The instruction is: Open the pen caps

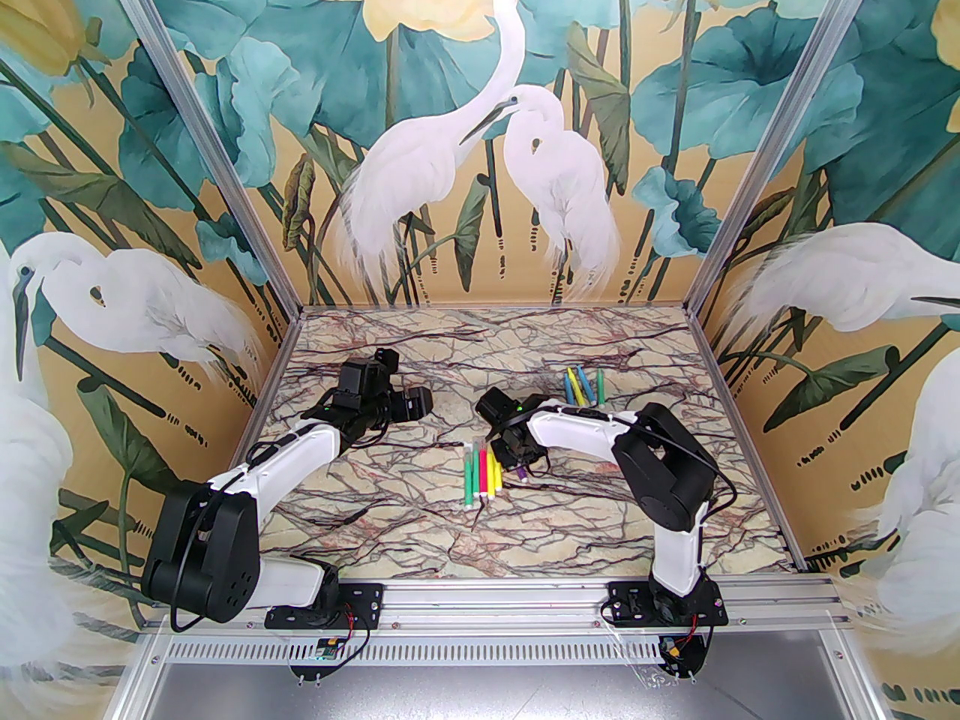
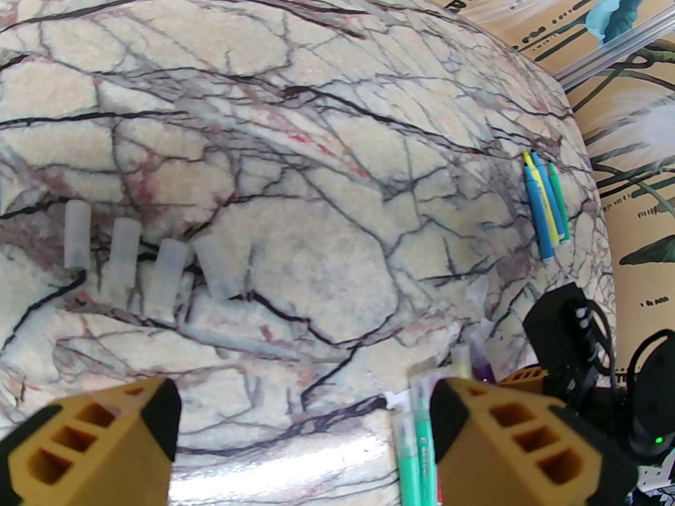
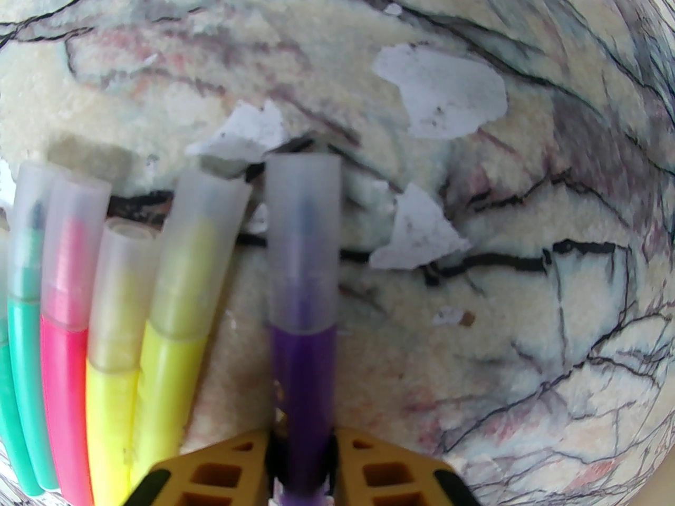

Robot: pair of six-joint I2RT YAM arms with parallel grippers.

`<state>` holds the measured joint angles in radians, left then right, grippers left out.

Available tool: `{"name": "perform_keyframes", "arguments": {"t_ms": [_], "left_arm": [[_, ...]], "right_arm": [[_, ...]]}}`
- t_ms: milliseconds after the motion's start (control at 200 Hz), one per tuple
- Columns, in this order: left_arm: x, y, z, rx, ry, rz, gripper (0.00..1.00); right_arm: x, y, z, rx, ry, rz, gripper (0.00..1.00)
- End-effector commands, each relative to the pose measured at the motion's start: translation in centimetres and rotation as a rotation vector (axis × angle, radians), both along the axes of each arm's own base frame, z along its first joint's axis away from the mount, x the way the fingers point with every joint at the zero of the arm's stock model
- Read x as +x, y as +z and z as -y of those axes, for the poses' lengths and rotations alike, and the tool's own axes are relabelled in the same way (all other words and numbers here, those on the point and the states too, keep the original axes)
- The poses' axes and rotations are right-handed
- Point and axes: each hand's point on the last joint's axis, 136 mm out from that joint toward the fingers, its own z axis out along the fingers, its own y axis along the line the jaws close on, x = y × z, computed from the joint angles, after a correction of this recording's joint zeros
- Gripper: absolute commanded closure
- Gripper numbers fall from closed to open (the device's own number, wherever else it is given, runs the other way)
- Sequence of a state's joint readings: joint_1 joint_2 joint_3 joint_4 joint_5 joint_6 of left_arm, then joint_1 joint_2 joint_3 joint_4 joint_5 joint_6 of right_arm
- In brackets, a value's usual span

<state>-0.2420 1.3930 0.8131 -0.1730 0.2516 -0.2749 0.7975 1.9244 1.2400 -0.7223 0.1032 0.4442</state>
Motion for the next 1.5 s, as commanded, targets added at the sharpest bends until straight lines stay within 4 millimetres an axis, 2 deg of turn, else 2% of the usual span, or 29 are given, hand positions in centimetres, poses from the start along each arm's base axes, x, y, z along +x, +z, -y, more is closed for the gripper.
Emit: {"name": "perform_keyframes", "arguments": {"t_ms": [0, 165, 345, 490, 690, 930, 1105, 1496], "left_arm": [[-0.2, 1.1, 0.7, -0.054, -0.027, 0.020, 0.17], [-0.7, 1.4, 2.7, -0.144, -0.118, 0.000, 0.17], [-1.1, 2.5, 4.9, -0.282, -0.195, -0.004, 0.18], [-1.3, 3.5, 6.4, -0.380, -0.247, -0.004, 0.21], [-1.8, 3.3, 8.7, -0.402, -0.313, -0.031, 0.24], [-2.1, 3.5, 12.2, -0.419, -0.404, -0.056, 0.31], [-2.1, 4.0, 13.9, -0.444, -0.447, -0.059, 0.32], [-1.8, 4.1, 16.1, -0.458, -0.495, -0.066, 0.34]], "right_arm": [[0.2, -2.0, 0.6, -0.036, 0.002, 0.000, 0.81], [0.9, -0.6, 0.1, 0.046, -0.001, 0.040, 0.84], [1.9, 2.8, -1.4, 0.273, 0.016, 0.121, 0.89], [2.5, 4.6, -1.0, 0.366, 0.000, 0.150, 0.91], [3.0, 7.2, -0.8, 0.494, 0.017, 0.212, 0.93], [3.1, 10.6, -2.1, 0.600, 0.102, 0.300, 0.94], [3.0, 11.4, -2.7, 0.629, 0.137, 0.308, 0.93], [2.4, 12.2, -3.9, 0.669, 0.190, 0.304, 0.93]]}}
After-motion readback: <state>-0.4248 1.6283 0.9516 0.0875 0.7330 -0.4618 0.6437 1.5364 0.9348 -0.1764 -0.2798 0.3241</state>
